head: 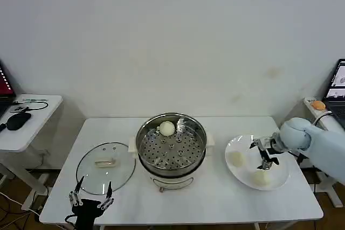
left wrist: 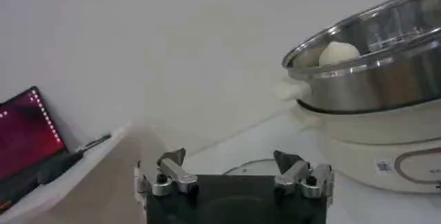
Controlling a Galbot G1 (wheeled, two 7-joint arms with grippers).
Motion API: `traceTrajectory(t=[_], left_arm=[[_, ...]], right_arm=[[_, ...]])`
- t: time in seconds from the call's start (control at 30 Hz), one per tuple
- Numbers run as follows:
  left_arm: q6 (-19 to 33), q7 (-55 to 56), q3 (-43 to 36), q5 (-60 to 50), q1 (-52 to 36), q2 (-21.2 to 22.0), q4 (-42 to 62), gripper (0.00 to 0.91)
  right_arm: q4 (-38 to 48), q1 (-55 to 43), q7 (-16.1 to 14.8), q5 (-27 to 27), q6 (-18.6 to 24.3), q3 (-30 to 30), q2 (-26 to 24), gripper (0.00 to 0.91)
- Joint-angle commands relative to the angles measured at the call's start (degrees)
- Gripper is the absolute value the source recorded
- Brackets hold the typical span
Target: Take steamed baozi put them in steamer then cover it.
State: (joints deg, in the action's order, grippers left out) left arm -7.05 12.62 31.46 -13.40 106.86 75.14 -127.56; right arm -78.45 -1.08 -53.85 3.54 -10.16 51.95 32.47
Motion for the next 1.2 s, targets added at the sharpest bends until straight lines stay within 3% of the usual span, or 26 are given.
traceTrajectory(t=[0.03,0.23,0.5,0.67,0.8,0.93,1.2], left_arm=[[0.0,0.0,0.1,0.0,0.3,0.0,-0.2,0.907],[0.0,0.0,0.5,0.0,0.4,0.1,-0.2,0.907],[0.0,0.1,0.6,0.1,0.6,0.2,-0.2,0.907],[0.1,0.2,0.6,0.1,0.8,0.2,-0.3,0.907],[0.1,0.3,0.8,0.1,0.9,0.3,-0.5,0.907],[0.1,0.3,0.8,0.1,1.1,0.4,-0.6,0.907],[0.0,0.3,0.9,0.1,1.3,0.3,-0.9,0.907]], right_arm=[[7.0,2.3,-0.6,0.4,0.6,-1.7,7.1,0.907],[10.8,1.8,-0.8,0.2,1.0,-1.5,11.8,0.907],[13.9,1.6,-1.2,1.1,-0.3,-0.9,13.3,0.907],[14.4,1.7,-1.4,1.1,-0.4,-0.7,13.7,0.816],[14.4,1.7,-1.5,1.1,-0.9,-0.7,14.0,0.675],[14.3,1.4,-1.6,1.2,-1.2,-0.7,13.8,0.615],[12.3,-1.0,-2.1,0.2,-1.9,0.6,12.2,0.605]])
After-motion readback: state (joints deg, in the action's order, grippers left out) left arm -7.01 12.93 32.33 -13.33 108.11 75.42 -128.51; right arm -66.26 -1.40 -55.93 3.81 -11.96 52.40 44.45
